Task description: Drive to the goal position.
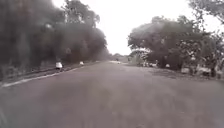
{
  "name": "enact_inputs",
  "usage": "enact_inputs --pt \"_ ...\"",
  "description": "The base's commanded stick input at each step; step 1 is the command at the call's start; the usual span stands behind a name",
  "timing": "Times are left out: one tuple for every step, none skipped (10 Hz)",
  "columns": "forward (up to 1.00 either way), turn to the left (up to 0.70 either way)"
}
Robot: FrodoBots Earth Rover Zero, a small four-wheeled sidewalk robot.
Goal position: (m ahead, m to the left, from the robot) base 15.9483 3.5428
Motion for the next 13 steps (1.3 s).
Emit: enact_inputs --pt "0.70 0.00" --pt "0.70 0.00" --pt "0.70 0.00" --pt "0.70 0.00" --pt "0.70 0.00" --pt "0.70 0.00" --pt "0.70 0.00" --pt "0.70 0.00" --pt "0.70 0.00" --pt "0.70 0.00" --pt "0.70 0.00" --pt "0.70 0.00" --pt "0.70 0.00"
